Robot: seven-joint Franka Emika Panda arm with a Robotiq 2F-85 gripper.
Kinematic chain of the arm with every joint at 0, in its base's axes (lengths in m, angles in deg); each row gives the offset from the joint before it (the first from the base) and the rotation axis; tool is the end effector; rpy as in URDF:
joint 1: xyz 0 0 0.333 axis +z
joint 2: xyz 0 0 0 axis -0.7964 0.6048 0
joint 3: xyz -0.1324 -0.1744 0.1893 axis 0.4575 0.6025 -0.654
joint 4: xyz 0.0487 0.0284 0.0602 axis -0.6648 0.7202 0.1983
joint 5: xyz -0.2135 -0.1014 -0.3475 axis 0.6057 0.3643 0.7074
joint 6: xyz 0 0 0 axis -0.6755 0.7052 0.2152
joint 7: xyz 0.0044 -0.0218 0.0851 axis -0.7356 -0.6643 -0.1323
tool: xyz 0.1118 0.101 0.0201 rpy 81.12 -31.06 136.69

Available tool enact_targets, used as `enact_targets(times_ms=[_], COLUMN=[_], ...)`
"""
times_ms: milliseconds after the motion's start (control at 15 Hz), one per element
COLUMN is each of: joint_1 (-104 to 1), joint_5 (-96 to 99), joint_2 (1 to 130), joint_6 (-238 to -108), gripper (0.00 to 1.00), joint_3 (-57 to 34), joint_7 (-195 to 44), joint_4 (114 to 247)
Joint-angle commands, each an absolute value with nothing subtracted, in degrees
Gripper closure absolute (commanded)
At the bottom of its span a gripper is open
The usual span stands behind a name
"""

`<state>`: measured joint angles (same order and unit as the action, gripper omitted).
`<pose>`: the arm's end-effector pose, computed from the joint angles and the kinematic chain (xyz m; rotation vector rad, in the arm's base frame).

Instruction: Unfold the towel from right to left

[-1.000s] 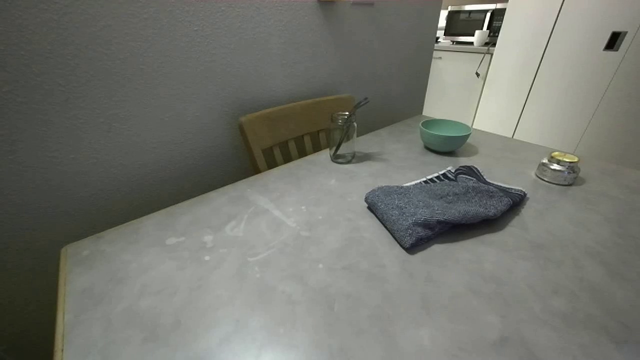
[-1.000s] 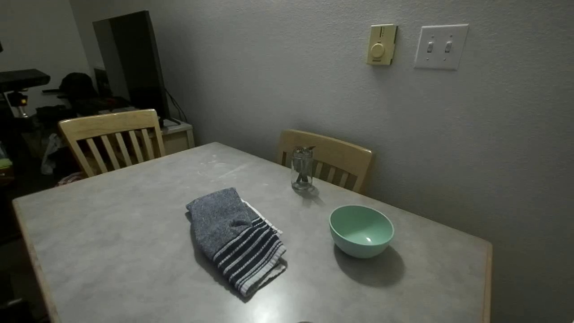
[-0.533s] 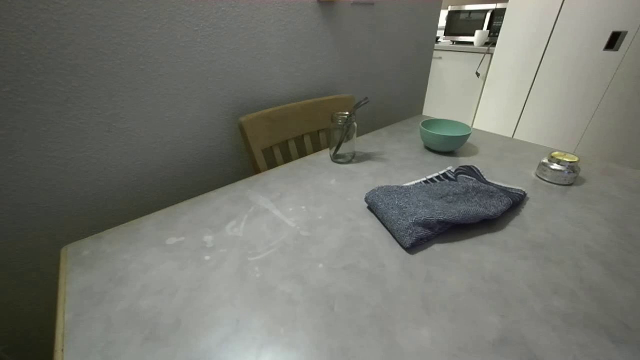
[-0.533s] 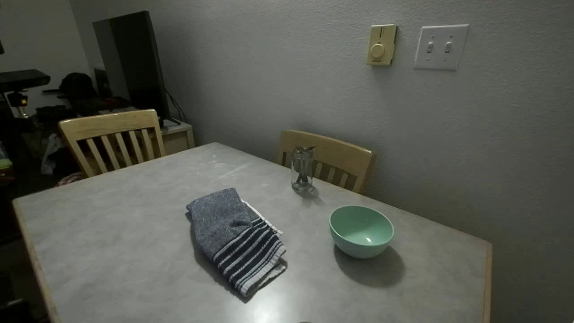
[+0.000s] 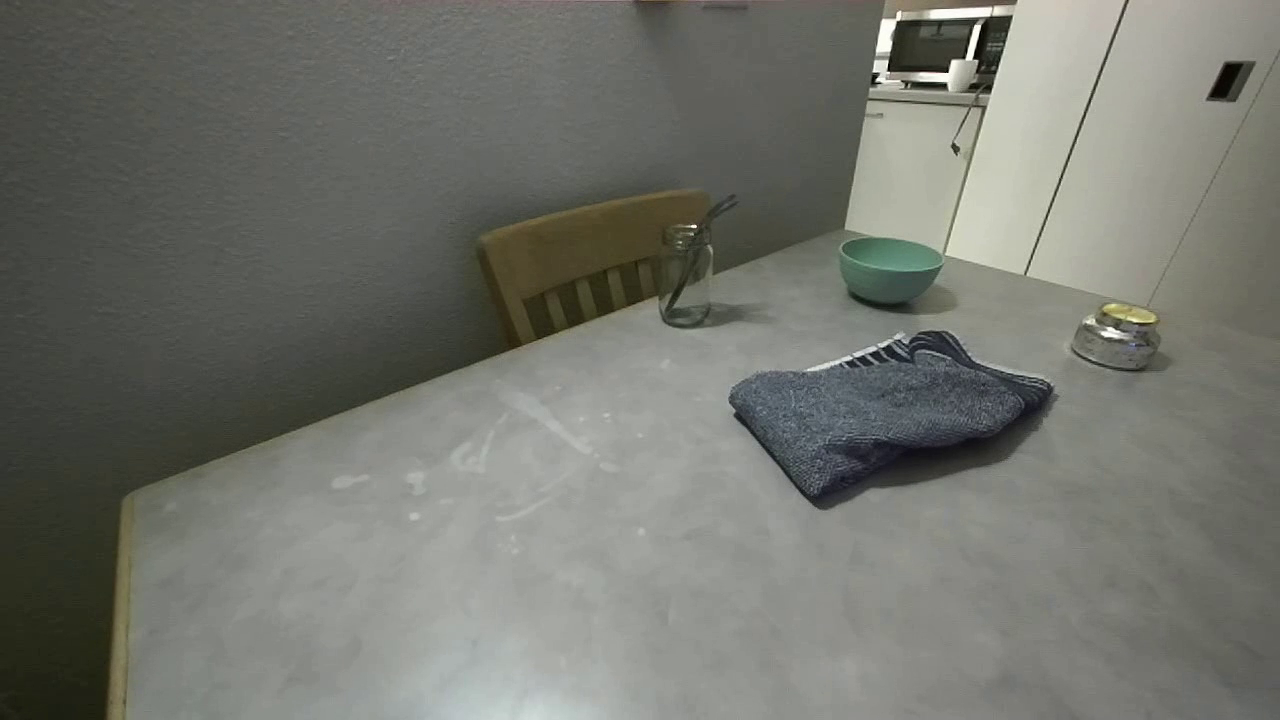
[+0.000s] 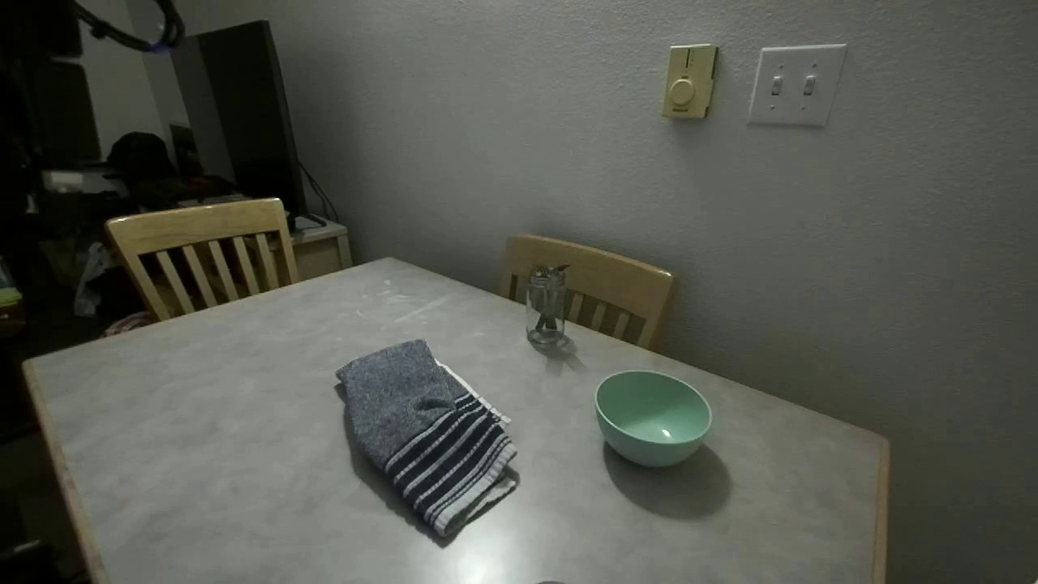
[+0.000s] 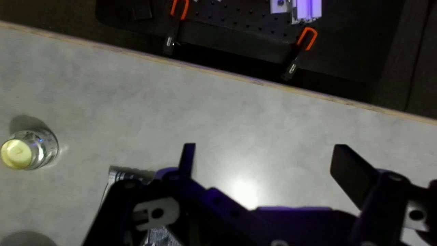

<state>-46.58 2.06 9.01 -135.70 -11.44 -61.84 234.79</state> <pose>0.3568 0.0092 0.4038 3.0999 0.3693 -0.2623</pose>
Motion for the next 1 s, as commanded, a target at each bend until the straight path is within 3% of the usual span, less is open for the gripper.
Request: enact_targets(times_ms=[0,333,600,933], joint_1=[-48.27,-49.40,-53.31,-57.16], joint_5=[1.56,1.62,0.27,-5.24], joint_2=[10.27,12.90,15.73,29.82], joint_6=[-136.05,-139.54,-155.52,-163.07], gripper=[0.00,0.00,0.00,0.00], joint_3=[-10.55,-8.62,-4.03,4.29], joint_7=[-59.32,-57.80,-58.32,-55.47], joint_4=[235.31,236.60,239.47,233.23])
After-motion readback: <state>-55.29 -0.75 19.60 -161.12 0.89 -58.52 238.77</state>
